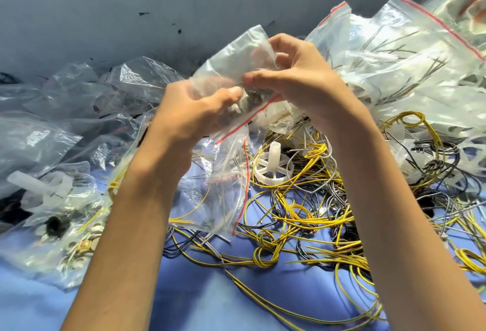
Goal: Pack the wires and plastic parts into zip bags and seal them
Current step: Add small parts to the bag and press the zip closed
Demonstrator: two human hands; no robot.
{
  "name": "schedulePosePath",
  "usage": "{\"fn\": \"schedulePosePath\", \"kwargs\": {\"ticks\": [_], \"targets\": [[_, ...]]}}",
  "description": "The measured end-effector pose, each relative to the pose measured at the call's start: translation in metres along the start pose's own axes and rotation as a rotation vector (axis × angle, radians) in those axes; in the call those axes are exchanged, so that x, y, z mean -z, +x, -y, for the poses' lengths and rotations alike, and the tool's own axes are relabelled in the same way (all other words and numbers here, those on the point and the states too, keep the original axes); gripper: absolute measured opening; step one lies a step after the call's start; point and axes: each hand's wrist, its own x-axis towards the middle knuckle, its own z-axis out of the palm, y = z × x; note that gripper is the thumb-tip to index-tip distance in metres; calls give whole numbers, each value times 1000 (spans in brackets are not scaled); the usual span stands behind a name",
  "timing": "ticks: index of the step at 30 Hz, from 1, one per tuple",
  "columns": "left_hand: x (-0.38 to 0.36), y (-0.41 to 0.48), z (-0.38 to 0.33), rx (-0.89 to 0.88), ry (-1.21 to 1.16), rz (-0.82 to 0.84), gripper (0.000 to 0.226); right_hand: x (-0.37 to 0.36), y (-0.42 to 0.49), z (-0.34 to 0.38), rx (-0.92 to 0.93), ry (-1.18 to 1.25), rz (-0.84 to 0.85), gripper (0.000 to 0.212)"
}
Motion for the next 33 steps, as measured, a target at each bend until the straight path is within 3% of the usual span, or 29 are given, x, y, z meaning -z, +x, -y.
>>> {"fn": "schedulePosePath", "kwargs": {"ticks": [2, 5, 7, 9, 11, 17, 19, 22, 27, 33], "targets": [[8, 1, 1, 84, -14, 98, 24, 4, -1, 0, 22, -30, 13, 27], [21, 3, 1, 171, -53, 220, 48, 17, -7, 3, 31, -19, 233, 30], [22, 3, 3, 160, -34, 261, 36, 19, -9, 5, 58, -40, 319, 39], [19, 1, 4, 136, -1, 292, 21, 15, -7, 4, 60, -60, 249, 46], [15, 0, 7, 134, 26, 305, 21, 6, -3, 2, 41, -88, 141, 51], [11, 4, 9, 69, -39, 126, 11, -4, 4, -4, -110, -31, 126, 70], [12, 5, 10, 59, -67, 80, 13, -1, 2, -4, -141, -16, 197, 66], [11, 5, 11, 35, -83, 79, 19, 3, -1, -4, -98, 77, 263, 43], [8, 1, 7, -35, -124, 120, 48, 9, -3, -7, -2, 141, 299, 27], [8, 0, 7, -46, -158, 126, 40, 16, -7, -8, 115, 199, 449, 24]]}}
